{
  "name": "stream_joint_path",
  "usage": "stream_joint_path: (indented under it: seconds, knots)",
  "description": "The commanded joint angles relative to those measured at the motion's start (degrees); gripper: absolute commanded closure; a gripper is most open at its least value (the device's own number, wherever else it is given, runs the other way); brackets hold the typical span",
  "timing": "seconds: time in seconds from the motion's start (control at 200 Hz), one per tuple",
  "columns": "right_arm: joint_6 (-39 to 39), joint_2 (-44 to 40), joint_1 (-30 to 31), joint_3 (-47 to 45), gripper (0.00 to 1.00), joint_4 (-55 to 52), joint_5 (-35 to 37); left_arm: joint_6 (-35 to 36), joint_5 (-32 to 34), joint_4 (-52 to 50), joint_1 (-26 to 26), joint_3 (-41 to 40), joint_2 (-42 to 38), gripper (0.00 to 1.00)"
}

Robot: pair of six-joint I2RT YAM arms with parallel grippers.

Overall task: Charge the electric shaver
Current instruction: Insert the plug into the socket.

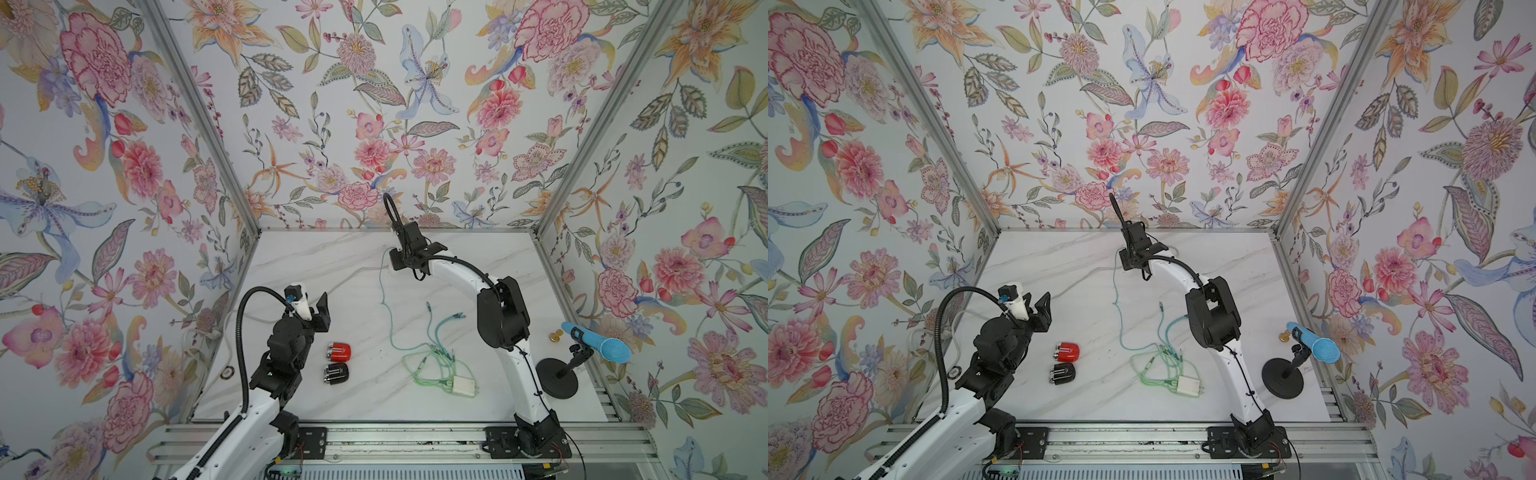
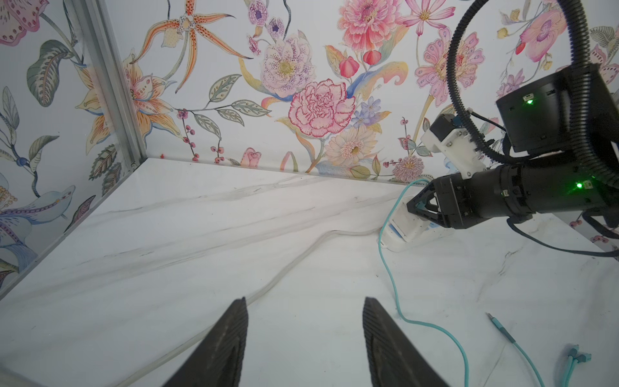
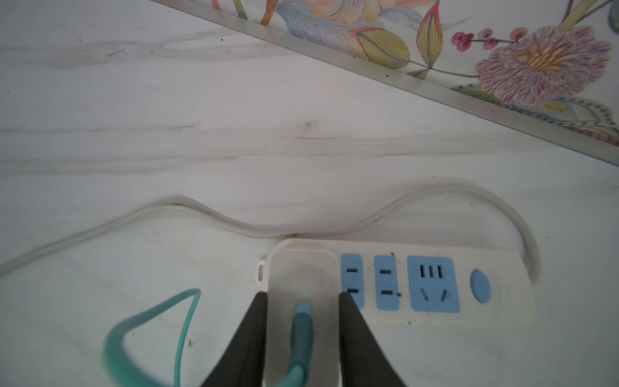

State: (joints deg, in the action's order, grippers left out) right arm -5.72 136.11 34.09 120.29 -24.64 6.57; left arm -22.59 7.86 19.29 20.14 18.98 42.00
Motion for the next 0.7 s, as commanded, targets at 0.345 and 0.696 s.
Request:
stream_joint_path:
  seconds: [0.345, 0.696]
  knots:
    - [9.93, 9.83, -2.35, 16.10, 0.68, -15.50, -6.78, -0.79, -1.91, 1.53, -0.94, 1.05, 1.15, 0.42]
    - [14.28, 16.37, -3.39, 23.66, 0.68, -15.52, -7.82, 0.10, -3.94, 3.09, -1.05, 2.48, 4.81, 0.42]
